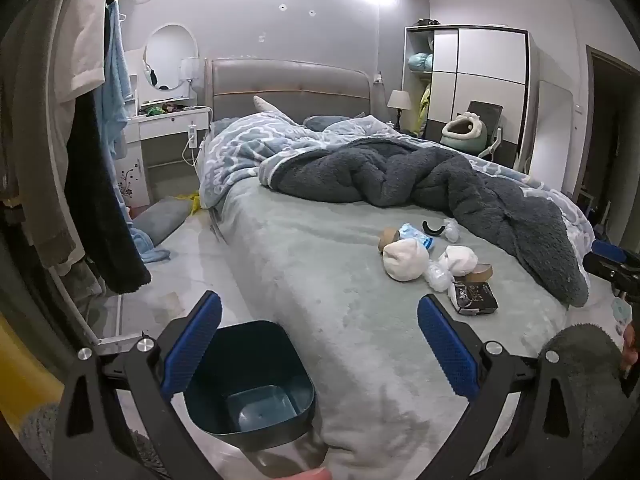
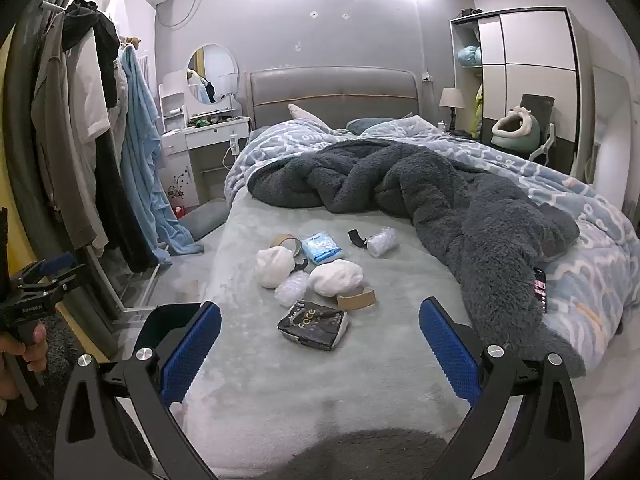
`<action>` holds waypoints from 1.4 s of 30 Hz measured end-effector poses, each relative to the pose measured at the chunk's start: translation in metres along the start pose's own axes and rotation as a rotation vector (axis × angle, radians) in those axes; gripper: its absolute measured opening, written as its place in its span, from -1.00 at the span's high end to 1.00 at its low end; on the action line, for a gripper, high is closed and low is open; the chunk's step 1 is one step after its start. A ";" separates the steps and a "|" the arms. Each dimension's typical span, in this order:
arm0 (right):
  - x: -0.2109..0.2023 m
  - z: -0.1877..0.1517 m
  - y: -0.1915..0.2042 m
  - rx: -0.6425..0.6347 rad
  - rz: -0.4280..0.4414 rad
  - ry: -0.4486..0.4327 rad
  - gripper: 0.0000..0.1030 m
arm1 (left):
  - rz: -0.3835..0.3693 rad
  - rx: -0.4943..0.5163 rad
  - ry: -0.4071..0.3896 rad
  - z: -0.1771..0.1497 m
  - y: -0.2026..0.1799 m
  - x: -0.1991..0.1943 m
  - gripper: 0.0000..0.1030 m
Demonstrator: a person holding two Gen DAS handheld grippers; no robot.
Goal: Collect trash
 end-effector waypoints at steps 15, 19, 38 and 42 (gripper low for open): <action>0.001 0.000 0.001 -0.006 -0.002 -0.003 -0.94 | -0.001 -0.012 -0.001 0.001 0.008 -0.003 -0.94; 0.000 0.000 0.001 -0.002 0.000 -0.001 -0.94 | 0.000 -0.013 0.001 0.004 0.013 -0.001 -0.94; 0.001 0.000 0.004 -0.010 -0.005 -0.003 -0.94 | 0.006 -0.027 -0.003 0.006 0.016 -0.002 -0.94; 0.000 0.000 0.004 -0.010 -0.005 0.000 -0.94 | 0.007 -0.025 -0.002 0.005 0.015 -0.002 -0.94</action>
Point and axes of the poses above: each gripper's, at about its wrist camera, not at the fingertips, and x roughly the way its jaws point, y to its left, z to its top, the point moved 4 cm from there along x, roughly the way its jaws point, and after that the axes turned 9 degrees about y, right-handed, at the moved point
